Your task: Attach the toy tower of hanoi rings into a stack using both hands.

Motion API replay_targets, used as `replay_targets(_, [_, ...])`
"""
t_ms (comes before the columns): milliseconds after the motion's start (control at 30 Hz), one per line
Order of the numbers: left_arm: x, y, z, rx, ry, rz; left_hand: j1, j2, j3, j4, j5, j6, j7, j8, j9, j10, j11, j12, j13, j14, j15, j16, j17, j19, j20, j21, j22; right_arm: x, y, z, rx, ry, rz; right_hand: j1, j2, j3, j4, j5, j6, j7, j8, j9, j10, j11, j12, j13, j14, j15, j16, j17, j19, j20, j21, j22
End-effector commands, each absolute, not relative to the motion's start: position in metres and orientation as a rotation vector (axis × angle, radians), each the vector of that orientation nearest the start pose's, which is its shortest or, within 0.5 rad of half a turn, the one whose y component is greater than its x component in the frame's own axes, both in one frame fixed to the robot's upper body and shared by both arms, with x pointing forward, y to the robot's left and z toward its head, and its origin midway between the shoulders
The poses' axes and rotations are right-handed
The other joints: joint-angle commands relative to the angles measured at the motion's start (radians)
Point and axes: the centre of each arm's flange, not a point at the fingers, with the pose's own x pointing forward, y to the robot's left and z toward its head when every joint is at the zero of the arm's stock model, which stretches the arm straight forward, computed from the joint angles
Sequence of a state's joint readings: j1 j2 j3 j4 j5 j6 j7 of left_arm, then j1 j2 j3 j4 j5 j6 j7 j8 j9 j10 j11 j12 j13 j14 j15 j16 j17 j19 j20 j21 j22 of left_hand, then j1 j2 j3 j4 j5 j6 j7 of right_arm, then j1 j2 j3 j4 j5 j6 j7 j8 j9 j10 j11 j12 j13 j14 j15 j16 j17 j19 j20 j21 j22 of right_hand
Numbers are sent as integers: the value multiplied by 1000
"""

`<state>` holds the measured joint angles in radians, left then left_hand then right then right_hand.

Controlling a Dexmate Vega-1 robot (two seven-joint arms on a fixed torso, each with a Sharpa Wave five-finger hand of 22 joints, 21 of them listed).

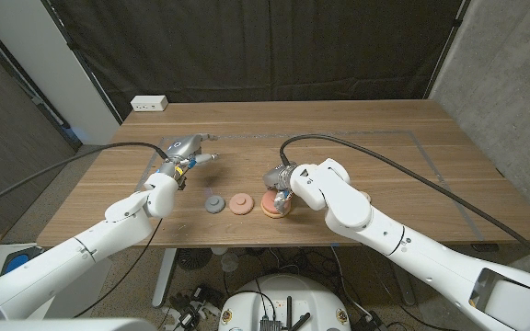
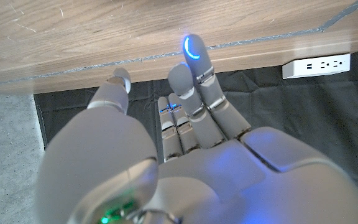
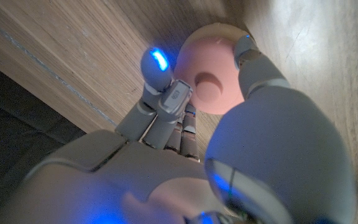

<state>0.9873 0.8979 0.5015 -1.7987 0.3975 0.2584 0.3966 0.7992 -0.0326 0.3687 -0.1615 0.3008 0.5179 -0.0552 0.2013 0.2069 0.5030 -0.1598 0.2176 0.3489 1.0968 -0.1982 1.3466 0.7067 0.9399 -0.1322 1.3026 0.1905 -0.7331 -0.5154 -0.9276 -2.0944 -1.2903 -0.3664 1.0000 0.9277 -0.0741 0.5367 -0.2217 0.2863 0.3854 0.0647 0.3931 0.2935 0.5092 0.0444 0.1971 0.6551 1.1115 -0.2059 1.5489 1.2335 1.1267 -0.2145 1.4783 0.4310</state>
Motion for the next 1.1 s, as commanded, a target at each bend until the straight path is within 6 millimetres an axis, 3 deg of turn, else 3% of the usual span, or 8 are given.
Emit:
replay_targets(33, [575,299,-24,1240,-642,300,5,8,7,0,5,10,-4,4,5,13,3,-4,3,12,-19,-2,4,-7,-77,9,2,498,-20,-51,-2029,-290,439,-7,31,57,60,5,140,-162,4,9,203,-224,1,97,-12,-12,-5,3,-12,-6,-12,-12])
replay_targets(267, [575,299,-24,1243,-642,299,4,8,8,0,5,13,-5,5,5,14,-1,-4,3,10,-19,-3,4,-9,-77,10,2,499,-19,-51,-2051,-294,445,-73,-28,39,68,-16,11,-128,-48,19,62,-203,-21,85,-72,-11,-21,2,-34,-8,-30,-40])
replay_targets(400, [574,300,-23,1243,-643,302,3,8,8,1,5,16,-6,6,5,16,-3,-3,4,10,-19,-4,3,-9,-77,10,2,500,-20,-49,-2059,-288,441,-101,-54,38,66,-27,-62,-103,-80,27,-39,-177,-26,71,-113,-10,-31,1,-49,-8,-37,-45])
replay_targets(567, [574,300,-23,1242,-643,302,2,8,9,1,5,17,-7,6,5,18,-1,-2,4,9,-19,-4,4,-10,-77,11,2,500,-19,-48,-2085,-273,434,-136,-84,41,60,-61,-186,-51,-145,27,-209,-124,-21,41,-212,-8,-63,-11,-91,-6,-51,-46])
replay_targets(733, [574,300,-23,1243,-642,303,2,8,10,1,5,18,-7,6,6,20,-1,-2,5,9,-19,-5,4,-10,-77,12,2,501,-19,-46,-2108,-264,432,-167,-97,31,61,-85,-253,-30,-176,26,-304,-94,-23,23,-272,-7,-93,-19,-127,-4,-60,-48])
replay_targets(933, [575,300,-23,1243,-642,303,1,8,10,1,5,19,-6,6,6,19,1,-3,5,10,-19,-4,4,-11,-77,13,2,501,-18,-44,-2121,-266,425,-180,-107,21,57,-101,-290,-21,-188,23,-342,-88,-18,11,-310,-7,-115,-19,-154,-3,-67,-49])
replay_targets(1100, [576,300,-22,1242,-641,302,0,9,11,1,5,20,-6,6,6,20,0,-3,6,10,-19,-4,5,-12,-77,14,2,496,-20,-40,-2126,-274,421,-177,-96,16,55,-107,-280,-21,-180,21,-326,-94,-5,3,-327,-9,-131,-34,-164,-3,-68,-50])
